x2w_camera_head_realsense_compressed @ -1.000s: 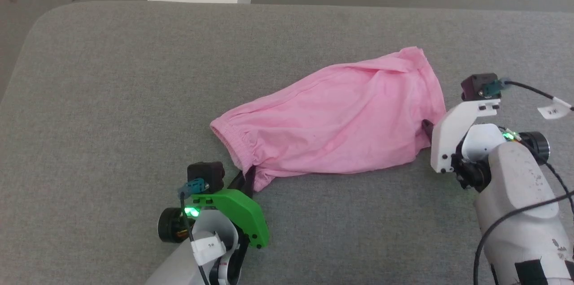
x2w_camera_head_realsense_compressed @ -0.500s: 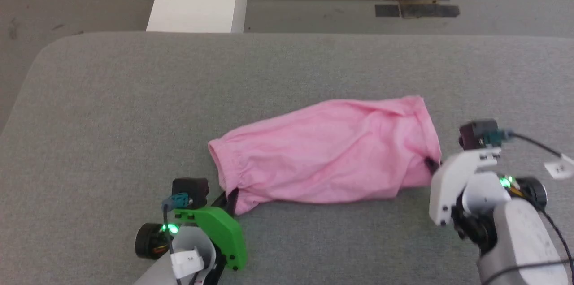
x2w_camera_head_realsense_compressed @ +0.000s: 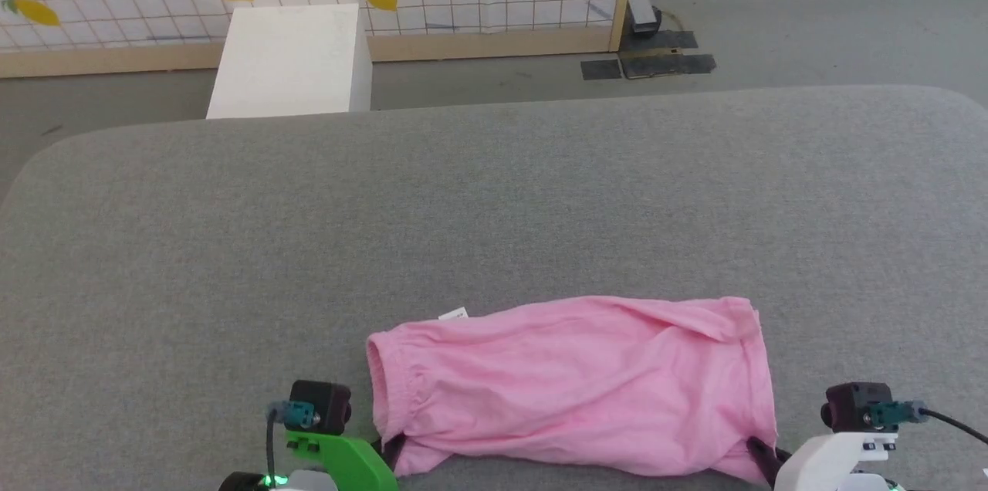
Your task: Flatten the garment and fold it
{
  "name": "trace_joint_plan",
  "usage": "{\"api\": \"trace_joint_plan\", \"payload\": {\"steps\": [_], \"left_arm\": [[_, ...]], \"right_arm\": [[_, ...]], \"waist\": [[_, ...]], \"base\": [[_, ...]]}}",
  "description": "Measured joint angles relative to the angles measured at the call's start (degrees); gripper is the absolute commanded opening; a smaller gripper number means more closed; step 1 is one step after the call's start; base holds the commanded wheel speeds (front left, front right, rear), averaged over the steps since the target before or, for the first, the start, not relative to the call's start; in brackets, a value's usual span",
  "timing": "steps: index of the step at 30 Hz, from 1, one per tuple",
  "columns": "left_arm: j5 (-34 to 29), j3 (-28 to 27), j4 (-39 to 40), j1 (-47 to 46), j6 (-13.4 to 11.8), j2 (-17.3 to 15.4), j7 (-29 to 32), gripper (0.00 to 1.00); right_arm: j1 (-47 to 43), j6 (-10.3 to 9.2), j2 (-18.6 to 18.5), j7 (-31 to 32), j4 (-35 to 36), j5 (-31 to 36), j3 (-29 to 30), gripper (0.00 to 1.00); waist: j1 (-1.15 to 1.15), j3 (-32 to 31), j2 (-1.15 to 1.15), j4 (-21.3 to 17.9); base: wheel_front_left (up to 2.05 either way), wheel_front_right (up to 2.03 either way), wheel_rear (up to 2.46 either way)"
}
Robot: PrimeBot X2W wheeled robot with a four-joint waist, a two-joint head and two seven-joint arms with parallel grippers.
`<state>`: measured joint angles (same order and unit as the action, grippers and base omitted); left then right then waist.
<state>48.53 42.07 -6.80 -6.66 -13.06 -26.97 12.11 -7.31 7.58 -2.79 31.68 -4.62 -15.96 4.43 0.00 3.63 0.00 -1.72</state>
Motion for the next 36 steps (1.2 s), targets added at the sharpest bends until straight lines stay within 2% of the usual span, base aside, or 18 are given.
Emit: {"api": "trace_joint_plan", "payload": {"steps": [1, 6, 10, 15, 22, 23, 24, 29, 30, 31, 32, 33, 34, 36], "left_arm": [[0.2, -0.7, 0.8, 0.9, -1.0, 0.4, -1.7, 1.0], [0.2, -2.8, 2.1, 2.6, -1.7, 1.1, -7.4, 1.0], [-3.2, -4.4, 2.7, 2.6, -2.7, 0.7, -14.5, 1.0], [-6.2, -6.5, 2.1, 2.4, -3.2, 1.1, -23.2, 1.0], [-9.7, -10.8, -1.0, 0.2, -3.1, 3.5, -26.6, 1.0], [-12.9, -14.9, -0.9, -1.3, -2.1, 5.5, -26.7, 1.0], [-14.5, -16.7, -0.6, -1.7, -1.5, 6.4, -26.8, 1.0], [-19.5, -22.8, -0.3, -1.8, 2.1, 10.1, -26.8, 1.0], [-20.5, -23.9, -0.3, -1.8, 2.9, 10.9, -26.8, 1.0], [-21.6, -25.0, -0.4, -1.7, 3.7, 11.6, -26.8, 1.0], [-22.4, -25.8, -0.4, -1.6, 4.5, 12.2, -26.8, 1.0], [-22.9, -26.5, -0.5, -1.6, 5.1, 12.7, -26.8, 1.0], [-23.5, -27.2, -0.5, -1.5, 5.8, 13.2, -26.8, 1.0], [-25.0, -28.6, -0.6, -1.2, 6.8, 14.1, -26.8, 1.0]], "right_arm": [[0.0, 0.0, 0.0, -4.1, -1.1, -1.3, 0.1, 1.0], [0.0, 0.0, -0.1, -10.6, -0.1, -1.5, 1.3, 1.0], [0.3, 0.0, -0.1, -17.0, 0.7, -0.6, 3.5, 1.0], [2.8, 0.0, -0.1, -19.5, -2.6, 0.8, 4.0, 1.0], [8.8, 0.0, -0.1, -15.3, -12.3, 2.6, 3.9, 1.0], [11.7, 0.0, -0.1, -12.6, -16.9, 2.9, 4.2, 1.0], [12.5, 0.0, -0.1, -11.3, -18.5, 3.4, 4.2, 1.0], [16.1, -0.03, -0.8, -5.3, -21.7, 4.3, 2.1, 1.0], [16.5, -0.04, -1.2, -4.1, -21.8, 4.1, 1.3, 0.86], [16.7, -0.09, -1.3, -3.3, -21.6, 3.4, 0.7, 0.42], [16.7, -0.09, -1.4, -2.7, -21.4, 2.6, 0.0, 0.35], [16.6, -0.1, -1.5, -2.4, -21.0, 2.0, -0.5, 0.13], [16.5, -0.09, -1.3, -2.4, -20.5, 1.5, -0.7, 0.0], [15.7, -0.02, -0.8, -2.5, -19.6, 1.3, -0.6, 0.0]], "waist": [[0.0, -0.3, 0.0, -0.1], [0.0, -1.1, 0.0, 0.5], [0.0, -1.7, 0.0, 1.1], [0.0, -2.3, 0.0, 1.8], [0.0, -1.6, 0.0, 2.3], [0.0, -1.1, 0.0, 2.7], [0.0, -0.9, 0.0, 2.8], [0.0, -0.3, 0.0, 3.4], [0.0, -0.3, 0.0, 3.5], [0.0, -0.3, 0.0, 3.6], [0.0, -0.4, 0.0, 3.6], [0.0, -0.4, 0.0, 3.6], [0.0, -0.5, 0.0, 3.7], [0.0, -0.7, 0.0, 3.7]], "base": [[0.0, 0.0, 0.0], [0.0, 0.0, 0.0], [0.0, 0.0, 0.0], [0.0, 0.0, 0.0], [0.0, 0.0, 0.0], [0.0, 0.0, 0.0], [0.0, 0.0, 0.0], [0.0, 0.0, 0.0], [0.0, 0.0, 0.0], [0.0, 0.0, 0.0], [0.0, 0.0, 0.0], [0.0, 0.0, 0.0], [0.0, 0.0, 0.0], [0.0, 0.0, 0.0]]}}
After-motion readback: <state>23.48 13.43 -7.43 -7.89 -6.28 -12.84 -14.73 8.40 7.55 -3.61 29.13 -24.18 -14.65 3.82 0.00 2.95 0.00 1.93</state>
